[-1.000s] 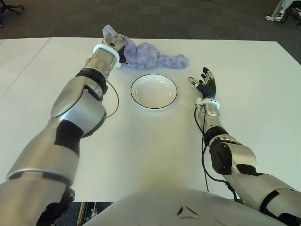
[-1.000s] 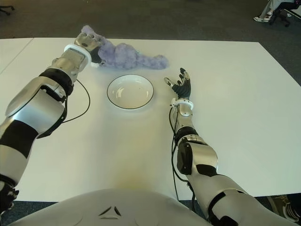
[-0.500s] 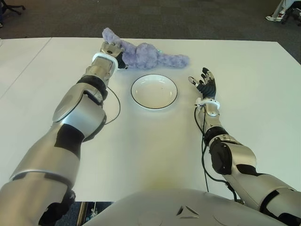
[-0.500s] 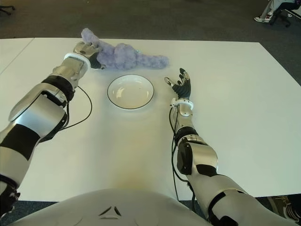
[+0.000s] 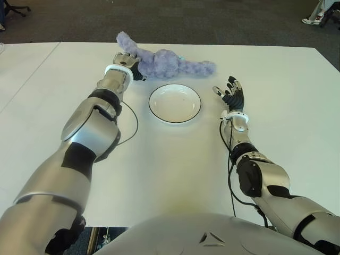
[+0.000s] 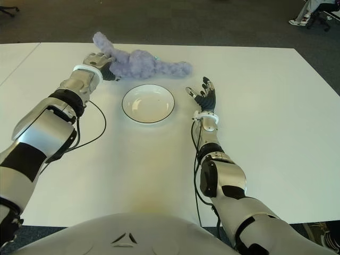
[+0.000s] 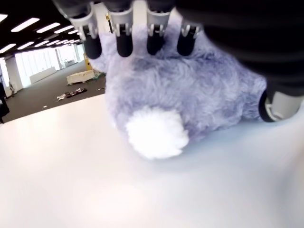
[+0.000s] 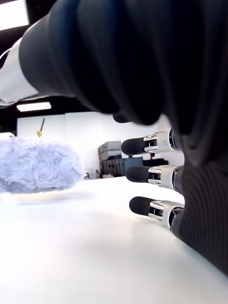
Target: Put the doll into the plate.
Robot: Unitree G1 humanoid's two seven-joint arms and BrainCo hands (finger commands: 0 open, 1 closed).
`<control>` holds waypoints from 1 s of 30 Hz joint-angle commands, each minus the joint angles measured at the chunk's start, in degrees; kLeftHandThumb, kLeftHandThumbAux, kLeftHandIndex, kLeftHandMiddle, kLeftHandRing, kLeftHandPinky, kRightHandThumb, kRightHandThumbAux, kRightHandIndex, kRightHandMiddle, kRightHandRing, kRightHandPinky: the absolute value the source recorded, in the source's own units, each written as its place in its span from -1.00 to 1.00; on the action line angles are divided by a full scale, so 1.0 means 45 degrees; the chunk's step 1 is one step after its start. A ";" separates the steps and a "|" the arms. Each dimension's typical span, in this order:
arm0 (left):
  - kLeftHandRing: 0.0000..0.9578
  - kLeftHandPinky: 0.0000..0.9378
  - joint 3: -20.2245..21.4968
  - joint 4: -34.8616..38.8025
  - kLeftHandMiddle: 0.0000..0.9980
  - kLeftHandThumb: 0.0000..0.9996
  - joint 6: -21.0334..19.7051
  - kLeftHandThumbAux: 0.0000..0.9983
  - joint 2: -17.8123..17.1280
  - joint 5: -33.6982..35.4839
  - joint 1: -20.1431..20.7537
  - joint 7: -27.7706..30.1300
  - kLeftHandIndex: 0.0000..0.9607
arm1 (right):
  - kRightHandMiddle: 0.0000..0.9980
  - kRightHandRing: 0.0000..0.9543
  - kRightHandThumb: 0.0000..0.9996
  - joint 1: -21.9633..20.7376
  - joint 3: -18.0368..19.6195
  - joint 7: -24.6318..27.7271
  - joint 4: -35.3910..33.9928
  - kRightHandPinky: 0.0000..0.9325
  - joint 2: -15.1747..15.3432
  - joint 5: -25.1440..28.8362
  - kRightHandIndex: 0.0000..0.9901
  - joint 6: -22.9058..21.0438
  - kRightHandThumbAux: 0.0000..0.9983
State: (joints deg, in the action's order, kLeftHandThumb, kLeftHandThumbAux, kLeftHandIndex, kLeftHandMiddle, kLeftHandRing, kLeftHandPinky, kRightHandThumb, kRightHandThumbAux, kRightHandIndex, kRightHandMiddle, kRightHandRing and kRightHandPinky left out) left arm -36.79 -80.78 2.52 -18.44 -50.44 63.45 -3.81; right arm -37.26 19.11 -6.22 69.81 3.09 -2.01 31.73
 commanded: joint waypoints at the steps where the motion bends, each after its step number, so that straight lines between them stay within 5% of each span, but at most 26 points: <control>1: -0.97 -0.80 -0.0014 -0.0095 -1.00 -0.47 0.0508 -0.27 0.0456 0.0059 -0.1081 0.0787 -1.00 | -0.78 -0.85 -0.51 0.2965 0.0190 0.0078 0.1871 -0.83 -0.0936 0.0199 -0.69 -0.1652 0.78; 16: -1.00 -0.90 -0.0497 0.0146 -1.00 -0.50 0.1996 -0.24 0.0356 -0.0205 -0.1586 0.0387 -1.00 | -0.78 -0.86 -0.45 0.3080 0.0226 0.0139 0.1876 -0.90 -0.0923 0.0183 -0.69 -0.1345 0.80; 30: -1.00 -0.95 -0.1474 0.1655 -1.00 -0.47 0.6495 -0.25 -0.1299 -0.0518 -0.2265 0.0584 -1.00 | -0.82 -0.88 -0.61 0.2990 0.0105 0.0208 0.1894 -0.90 -0.0978 0.0071 -0.75 -0.1418 0.78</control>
State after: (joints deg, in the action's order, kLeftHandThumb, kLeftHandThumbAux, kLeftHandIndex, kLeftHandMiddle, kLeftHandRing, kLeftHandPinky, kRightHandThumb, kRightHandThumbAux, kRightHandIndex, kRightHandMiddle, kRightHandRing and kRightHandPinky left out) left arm -40.19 -77.10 22.79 -21.63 -50.78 57.10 -3.23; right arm -37.26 19.06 -5.68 69.80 3.08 -2.05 32.01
